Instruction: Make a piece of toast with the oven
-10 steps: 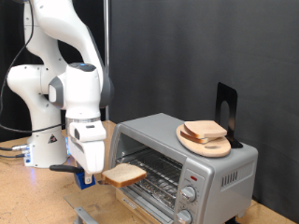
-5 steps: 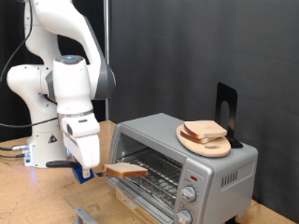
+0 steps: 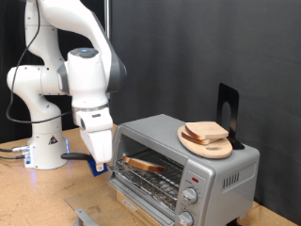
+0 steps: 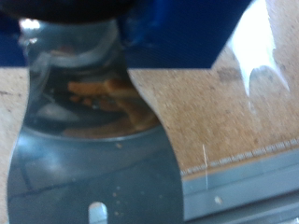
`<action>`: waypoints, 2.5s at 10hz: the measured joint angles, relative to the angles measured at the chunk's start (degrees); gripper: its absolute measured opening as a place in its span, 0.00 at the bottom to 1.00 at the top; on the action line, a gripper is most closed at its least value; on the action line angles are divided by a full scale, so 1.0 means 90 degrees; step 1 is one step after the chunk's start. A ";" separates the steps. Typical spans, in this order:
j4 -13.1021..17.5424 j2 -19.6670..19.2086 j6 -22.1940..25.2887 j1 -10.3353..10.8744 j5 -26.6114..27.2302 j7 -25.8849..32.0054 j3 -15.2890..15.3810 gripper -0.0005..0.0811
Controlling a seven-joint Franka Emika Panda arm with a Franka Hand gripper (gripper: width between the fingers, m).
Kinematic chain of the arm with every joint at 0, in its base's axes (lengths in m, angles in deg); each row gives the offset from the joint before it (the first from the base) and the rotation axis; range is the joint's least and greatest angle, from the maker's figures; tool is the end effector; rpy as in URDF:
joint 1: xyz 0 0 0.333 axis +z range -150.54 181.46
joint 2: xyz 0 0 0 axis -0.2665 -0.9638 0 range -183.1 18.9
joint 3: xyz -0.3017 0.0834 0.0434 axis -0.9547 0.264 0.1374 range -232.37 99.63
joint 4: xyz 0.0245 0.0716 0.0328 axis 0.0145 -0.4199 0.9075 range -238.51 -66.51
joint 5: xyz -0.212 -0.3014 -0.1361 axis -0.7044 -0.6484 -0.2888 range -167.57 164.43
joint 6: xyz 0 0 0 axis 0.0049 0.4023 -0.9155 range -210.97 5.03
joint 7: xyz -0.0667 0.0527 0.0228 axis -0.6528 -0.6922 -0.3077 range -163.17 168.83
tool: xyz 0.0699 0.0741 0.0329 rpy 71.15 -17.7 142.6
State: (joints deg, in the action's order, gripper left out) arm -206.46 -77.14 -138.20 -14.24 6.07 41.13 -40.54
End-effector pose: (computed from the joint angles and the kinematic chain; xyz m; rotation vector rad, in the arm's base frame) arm 0.4616 -0.0332 0.3135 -3.0191 -0.7662 -0.0983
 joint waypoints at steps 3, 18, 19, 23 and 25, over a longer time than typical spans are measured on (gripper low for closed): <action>0.0067 -0.0123 0.0093 0.0029 -0.0135 -0.0516 0.0253 0.61; -0.0435 0.0215 0.0736 -0.0333 0.2066 0.2919 -0.0844 0.61; -0.0408 0.0414 0.0961 -0.0343 0.2525 0.3358 -0.1020 0.61; -0.0169 0.1185 0.1782 -0.0349 0.3354 0.3805 -0.1462 0.61; -0.0023 0.1452 0.2064 -0.0354 0.3224 0.3539 -0.1487 0.61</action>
State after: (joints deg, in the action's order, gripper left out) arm -206.67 -64.07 -119.62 -17.43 35.09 72.99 -53.92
